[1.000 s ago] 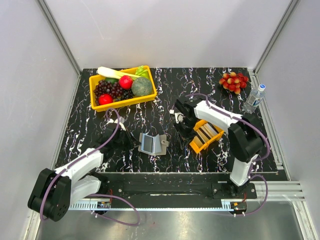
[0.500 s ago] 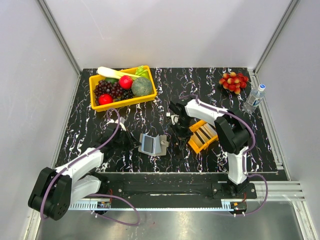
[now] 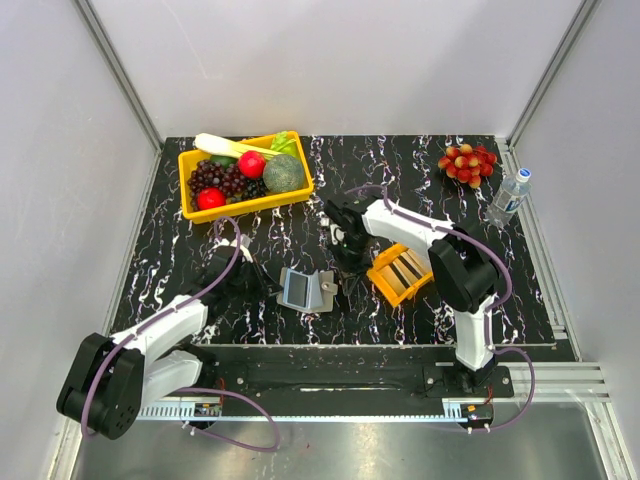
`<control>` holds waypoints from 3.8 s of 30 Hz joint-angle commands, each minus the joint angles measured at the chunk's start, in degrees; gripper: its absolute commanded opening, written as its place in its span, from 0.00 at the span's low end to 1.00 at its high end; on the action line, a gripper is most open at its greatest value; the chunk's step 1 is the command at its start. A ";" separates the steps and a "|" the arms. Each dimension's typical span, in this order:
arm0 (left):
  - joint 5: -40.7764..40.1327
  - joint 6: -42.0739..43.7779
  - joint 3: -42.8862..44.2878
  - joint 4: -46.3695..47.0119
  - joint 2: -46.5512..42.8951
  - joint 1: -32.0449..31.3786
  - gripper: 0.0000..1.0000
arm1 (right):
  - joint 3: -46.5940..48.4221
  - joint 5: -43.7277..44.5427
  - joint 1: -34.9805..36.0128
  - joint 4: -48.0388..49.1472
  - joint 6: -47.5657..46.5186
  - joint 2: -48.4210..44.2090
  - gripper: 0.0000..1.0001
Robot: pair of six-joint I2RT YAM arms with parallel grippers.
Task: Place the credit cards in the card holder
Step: Turn over the card slot in the card holder.
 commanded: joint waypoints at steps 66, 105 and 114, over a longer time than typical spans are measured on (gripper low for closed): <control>3.44 1.76 3.79 2.30 2.82 -0.20 0.00 | -0.98 18.51 4.84 1.75 8.50 -2.48 0.17; 3.70 1.59 3.97 2.39 3.26 -0.11 0.00 | -11.17 23.26 7.04 8.43 14.30 -10.04 0.17; 3.52 1.50 4.05 2.39 3.43 -0.20 0.00 | -14.69 25.72 7.74 13.00 16.41 -14.00 0.16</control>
